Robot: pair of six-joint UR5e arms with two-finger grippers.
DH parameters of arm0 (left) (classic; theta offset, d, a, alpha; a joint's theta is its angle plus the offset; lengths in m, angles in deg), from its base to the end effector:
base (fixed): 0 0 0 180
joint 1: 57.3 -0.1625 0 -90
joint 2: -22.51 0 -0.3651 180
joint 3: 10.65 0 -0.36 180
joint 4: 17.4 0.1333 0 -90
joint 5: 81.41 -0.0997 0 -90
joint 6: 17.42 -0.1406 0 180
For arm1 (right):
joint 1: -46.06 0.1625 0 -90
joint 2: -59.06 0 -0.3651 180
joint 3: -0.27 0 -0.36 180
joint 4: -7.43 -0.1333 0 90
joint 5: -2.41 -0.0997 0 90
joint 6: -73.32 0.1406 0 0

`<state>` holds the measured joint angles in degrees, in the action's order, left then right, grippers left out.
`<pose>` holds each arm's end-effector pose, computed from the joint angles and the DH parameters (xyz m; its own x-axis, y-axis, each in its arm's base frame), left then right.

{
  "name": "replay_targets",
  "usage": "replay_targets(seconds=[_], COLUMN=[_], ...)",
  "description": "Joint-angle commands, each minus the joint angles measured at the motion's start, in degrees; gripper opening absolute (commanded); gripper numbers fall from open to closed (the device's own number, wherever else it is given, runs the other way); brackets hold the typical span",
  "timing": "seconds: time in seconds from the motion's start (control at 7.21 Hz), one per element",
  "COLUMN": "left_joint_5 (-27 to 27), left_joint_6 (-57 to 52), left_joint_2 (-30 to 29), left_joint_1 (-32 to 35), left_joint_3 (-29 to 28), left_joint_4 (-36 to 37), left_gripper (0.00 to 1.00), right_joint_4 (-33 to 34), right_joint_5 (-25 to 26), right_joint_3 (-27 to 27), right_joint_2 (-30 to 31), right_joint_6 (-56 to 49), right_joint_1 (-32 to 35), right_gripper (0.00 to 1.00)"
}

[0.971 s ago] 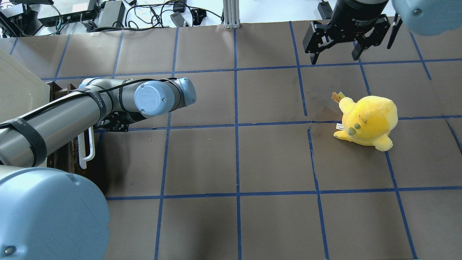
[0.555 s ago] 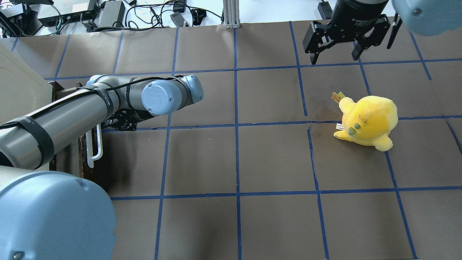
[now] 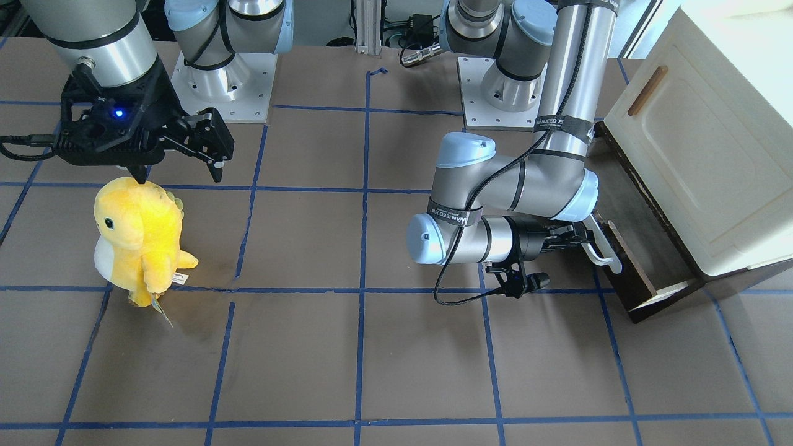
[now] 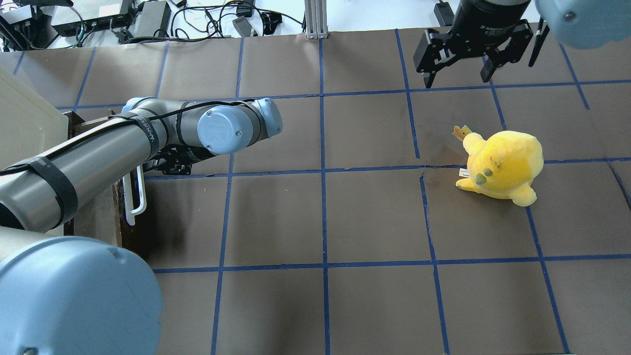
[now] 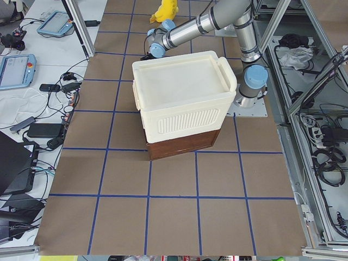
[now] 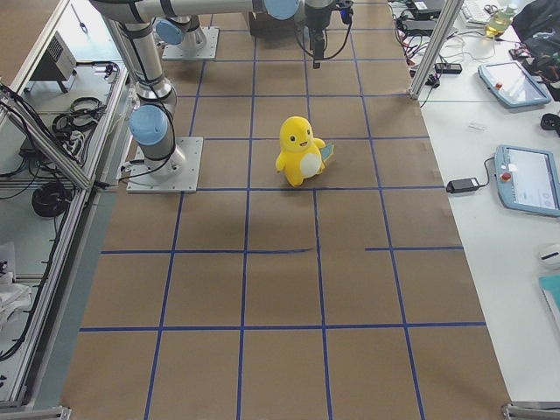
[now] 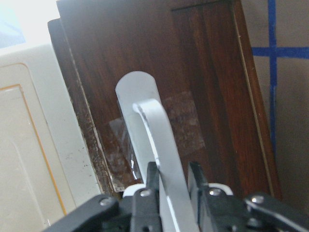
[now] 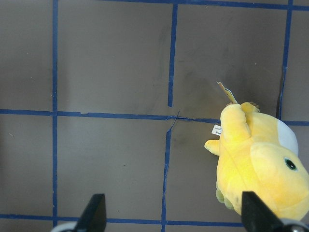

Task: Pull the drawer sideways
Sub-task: 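Pull the handle with the left gripper away from the drawer unit, sliding it open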

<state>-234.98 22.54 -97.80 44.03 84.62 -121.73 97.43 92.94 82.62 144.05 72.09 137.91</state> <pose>-0.1042 -0.4823 0.1517 -0.3126 0.1764 -0.9334 -0.0969 0.9716 0.2160 0.1480 -0.4931 0.4069 -0.9985 -0.0533 0.0102 -0.0537 0.9975 -0.0459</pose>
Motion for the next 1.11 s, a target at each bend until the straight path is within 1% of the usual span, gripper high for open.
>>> replay_targets(seconds=[0.0,0.97], left_joint_5=[0.8,0.7], left_joint_6=[-0.7,-0.7], left_joint_2=[0.0,-0.2], left_joint_1=[0.4,2.6], left_joint_3=[-1.0,-1.3], left_joint_4=[0.0,0.8], left_gripper=[0.31,0.31], right_joint_4=[0.0,0.0], right_joint_5=[0.0,0.0], right_joint_3=[0.0,0.0], right_joint_2=[0.0,0.0], right_joint_6=[0.0,0.0], right_joint_1=[0.0,0.0], right_gripper=[1.0,1.0])
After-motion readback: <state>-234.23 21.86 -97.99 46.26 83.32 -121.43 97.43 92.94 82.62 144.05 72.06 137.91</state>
